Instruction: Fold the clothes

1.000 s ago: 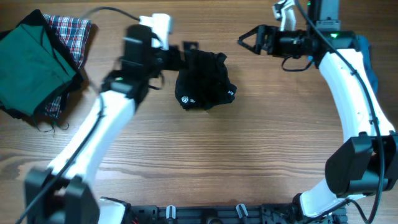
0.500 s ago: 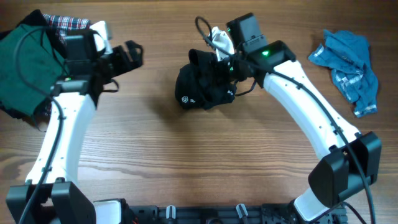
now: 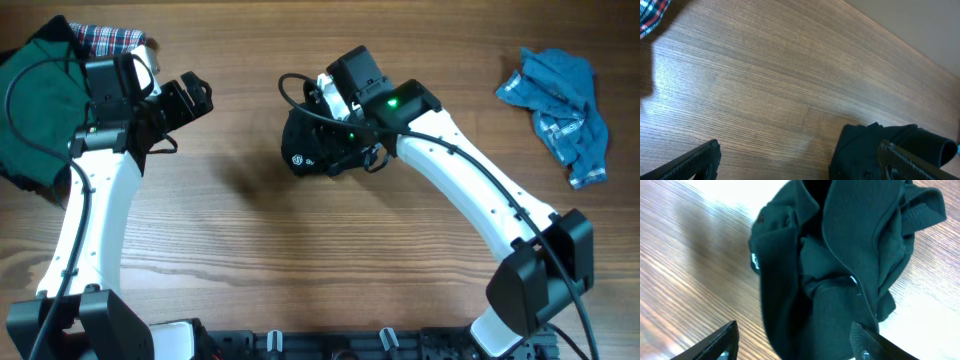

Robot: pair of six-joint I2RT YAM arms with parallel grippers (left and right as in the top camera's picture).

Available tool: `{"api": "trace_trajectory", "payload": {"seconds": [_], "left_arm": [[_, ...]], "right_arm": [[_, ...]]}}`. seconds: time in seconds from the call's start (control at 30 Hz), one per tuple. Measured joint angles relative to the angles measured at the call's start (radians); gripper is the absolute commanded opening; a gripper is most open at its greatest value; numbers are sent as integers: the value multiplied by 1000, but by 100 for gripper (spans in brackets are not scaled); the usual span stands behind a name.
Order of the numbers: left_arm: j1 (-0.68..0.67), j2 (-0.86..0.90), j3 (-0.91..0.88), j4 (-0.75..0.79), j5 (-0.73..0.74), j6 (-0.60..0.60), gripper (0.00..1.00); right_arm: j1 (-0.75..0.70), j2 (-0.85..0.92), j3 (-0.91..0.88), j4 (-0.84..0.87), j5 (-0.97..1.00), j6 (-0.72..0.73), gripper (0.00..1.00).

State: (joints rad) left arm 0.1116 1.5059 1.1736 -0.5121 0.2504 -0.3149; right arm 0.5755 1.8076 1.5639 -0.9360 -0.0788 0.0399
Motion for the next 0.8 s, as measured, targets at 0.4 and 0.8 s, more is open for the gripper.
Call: {"api": "trace_trajectory", "payload": {"seconds": [0.4, 0.8], "left_arm": [[0, 2, 0, -27, -23, 3, 100], [0, 3, 0, -35, -26, 3, 100]], "right_arm": [[29, 82, -5, 19, 74, -32, 49], [-3, 124, -5, 46, 265, 69, 4]]}}
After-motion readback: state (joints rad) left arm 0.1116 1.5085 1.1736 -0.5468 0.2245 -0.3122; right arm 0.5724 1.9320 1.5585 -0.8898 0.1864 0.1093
